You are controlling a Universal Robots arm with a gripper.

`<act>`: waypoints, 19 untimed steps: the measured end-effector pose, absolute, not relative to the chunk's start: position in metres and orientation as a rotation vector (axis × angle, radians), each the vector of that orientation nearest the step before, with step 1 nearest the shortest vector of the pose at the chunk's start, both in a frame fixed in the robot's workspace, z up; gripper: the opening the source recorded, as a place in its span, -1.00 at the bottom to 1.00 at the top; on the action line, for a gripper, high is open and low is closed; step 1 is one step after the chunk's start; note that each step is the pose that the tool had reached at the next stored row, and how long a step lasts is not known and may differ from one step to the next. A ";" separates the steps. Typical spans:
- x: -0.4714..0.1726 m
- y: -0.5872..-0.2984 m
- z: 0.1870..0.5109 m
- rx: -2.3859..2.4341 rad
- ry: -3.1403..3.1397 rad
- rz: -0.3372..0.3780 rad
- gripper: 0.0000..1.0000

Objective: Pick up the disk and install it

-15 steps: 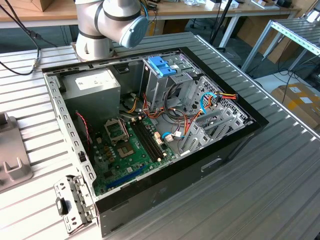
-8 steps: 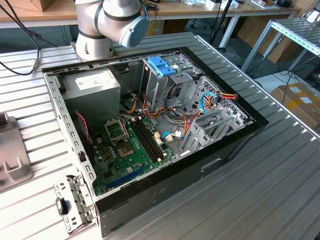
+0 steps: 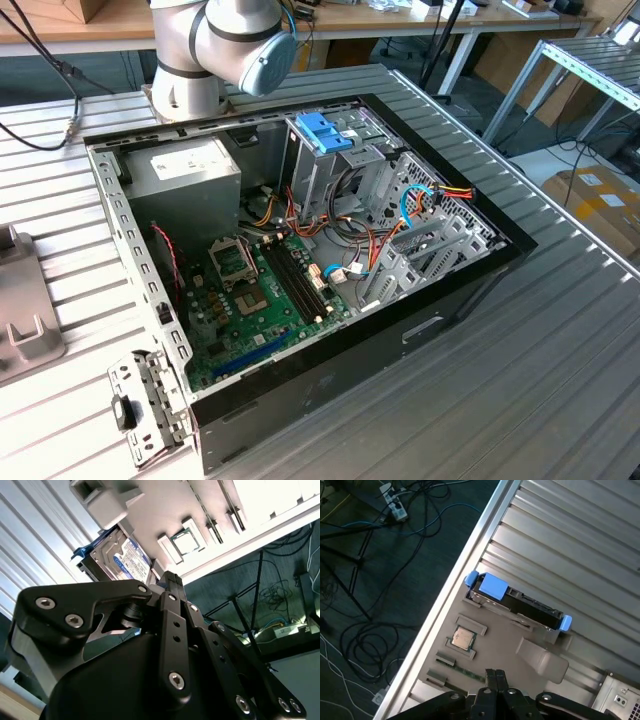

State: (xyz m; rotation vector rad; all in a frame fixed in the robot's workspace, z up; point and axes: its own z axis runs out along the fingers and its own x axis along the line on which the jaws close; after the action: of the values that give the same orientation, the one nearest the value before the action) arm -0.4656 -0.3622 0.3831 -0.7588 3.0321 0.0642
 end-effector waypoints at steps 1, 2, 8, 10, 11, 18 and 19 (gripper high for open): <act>-0.466 -0.362 0.383 -0.768 3.030 0.064 -0.79; -0.466 -0.362 0.383 -0.781 3.027 0.064 -0.79; -0.466 -0.362 0.383 -0.846 3.010 0.065 -0.79; -0.466 -0.362 0.383 -0.866 3.005 0.065 -0.79; -0.466 -0.362 0.383 -0.874 3.002 0.065 -0.79; -0.466 -0.362 0.383 -0.946 2.982 0.066 -0.79; -0.466 -0.362 0.383 -0.955 2.979 0.066 -0.79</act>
State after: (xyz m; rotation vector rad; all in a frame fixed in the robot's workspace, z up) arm -0.4656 -0.3622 0.3831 -0.9554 2.9788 0.0656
